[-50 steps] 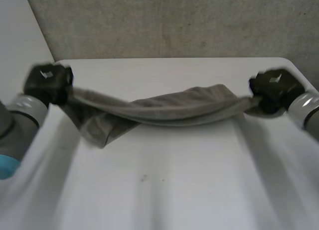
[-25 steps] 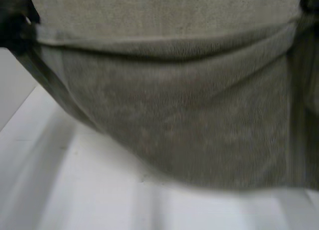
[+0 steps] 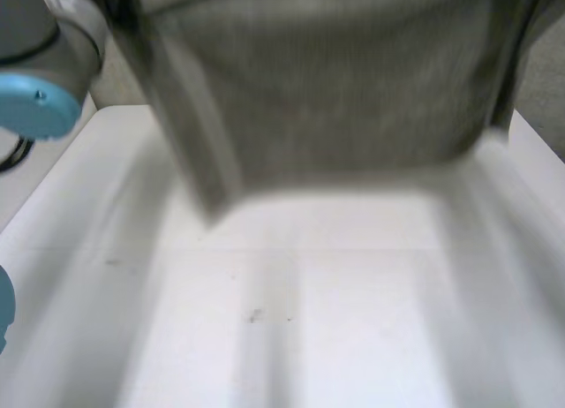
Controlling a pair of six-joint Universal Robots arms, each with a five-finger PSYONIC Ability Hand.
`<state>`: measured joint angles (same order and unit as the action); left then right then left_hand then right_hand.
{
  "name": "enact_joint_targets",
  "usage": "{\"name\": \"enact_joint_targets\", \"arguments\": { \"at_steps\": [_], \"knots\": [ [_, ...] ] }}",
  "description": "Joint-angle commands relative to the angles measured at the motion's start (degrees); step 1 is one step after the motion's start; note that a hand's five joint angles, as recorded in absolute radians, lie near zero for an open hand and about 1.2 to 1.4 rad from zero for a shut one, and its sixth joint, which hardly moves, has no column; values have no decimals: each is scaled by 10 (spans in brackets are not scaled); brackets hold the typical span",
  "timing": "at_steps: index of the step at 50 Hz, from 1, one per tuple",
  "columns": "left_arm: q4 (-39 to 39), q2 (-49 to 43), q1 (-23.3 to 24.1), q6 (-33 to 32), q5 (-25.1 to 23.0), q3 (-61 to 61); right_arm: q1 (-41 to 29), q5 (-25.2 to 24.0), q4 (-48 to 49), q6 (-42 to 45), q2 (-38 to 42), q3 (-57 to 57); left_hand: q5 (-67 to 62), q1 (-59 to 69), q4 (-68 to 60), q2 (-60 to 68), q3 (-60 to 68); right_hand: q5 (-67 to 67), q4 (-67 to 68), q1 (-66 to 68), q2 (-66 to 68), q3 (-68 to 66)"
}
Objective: Fold the towel.
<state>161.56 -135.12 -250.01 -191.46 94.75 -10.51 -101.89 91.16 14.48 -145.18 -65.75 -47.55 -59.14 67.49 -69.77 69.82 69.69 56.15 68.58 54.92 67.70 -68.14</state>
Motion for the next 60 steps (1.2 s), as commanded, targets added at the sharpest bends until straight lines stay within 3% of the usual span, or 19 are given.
{"name": "enact_joint_targets", "arguments": {
  "at_steps": [1, 12, 25, 31, 39, 43, 47, 53, 60],
  "knots": [
    [89, 61, 13, 48, 16, -59, 1, -35, 28, -16, -42, -85, -109, 125, -102, 102, 103, 138, 114, 251, 123, -119],
    [113, 69, -4, 51, 10, -345, 10, -120, -90, -6, 14, -204, -109, 125, -102, 102, 103, 138, 114, 251, 123, -119],
    [173, 50, -18, 51, -19, -588, 12, -123, -121, 30, 98, -318, -109, 125, -102, 102, 103, 138, 114, 251, 123, -119],
    [171, 74, -29, 49, -19, -677, 19, -125, -203, 95, 63, -353, -109, 125, -102, 102, 103, 138, 114, 251, 123, -119],
    [137, 232, -55, 34, -19, -818, 70, -149, -368, 203, -20, -423, -109, 125, -102, 102, 103, 138, 114, 251, 123, -119],
    [44, 351, -72, -8, -20, -894, 100, -167, -447, 268, -69, -462, -109, 125, -102, 102, 103, 138, 114, 251, 123, -119],
    [-21, 425, -76, -37, -27, -931, 151, -213, -526, 346, -174, -510, -109, 125, -102, 102, 103, 138, 114, 251, 123, -119],
    [-50, 487, -80, -58, -66, -935, 174, -293, -518, 358, -211, -498, -109, 125, -102, 102, 103, 138, 114, 251, 123, -119],
    [3, 413, -77, -58, -76, -877, 162, -296, -419, 272, -140, -460, -109, 125, -102, 102, 103, 138, 114, 251, 123, -119]
  ]
}}
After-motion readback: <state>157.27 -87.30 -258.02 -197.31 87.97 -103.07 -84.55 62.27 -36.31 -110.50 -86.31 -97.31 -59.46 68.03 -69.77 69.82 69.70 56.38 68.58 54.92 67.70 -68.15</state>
